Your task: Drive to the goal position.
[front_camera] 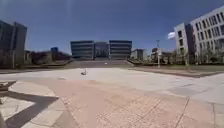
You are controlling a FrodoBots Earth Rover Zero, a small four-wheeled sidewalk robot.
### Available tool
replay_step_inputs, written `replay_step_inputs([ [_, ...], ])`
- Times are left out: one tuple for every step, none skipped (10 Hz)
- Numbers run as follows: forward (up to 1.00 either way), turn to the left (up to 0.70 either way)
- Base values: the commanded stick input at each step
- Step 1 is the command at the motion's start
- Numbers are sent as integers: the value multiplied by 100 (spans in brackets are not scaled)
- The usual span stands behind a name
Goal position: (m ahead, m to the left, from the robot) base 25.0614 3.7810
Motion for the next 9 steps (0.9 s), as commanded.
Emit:
replay_step_inputs([
  [70, 21],
  [70, 29],
  [70, 33],
  [70, 35],
  [70, 10],
  [70, 0],
  [70, 0],
  [70, 0],
  [70, 0],
])
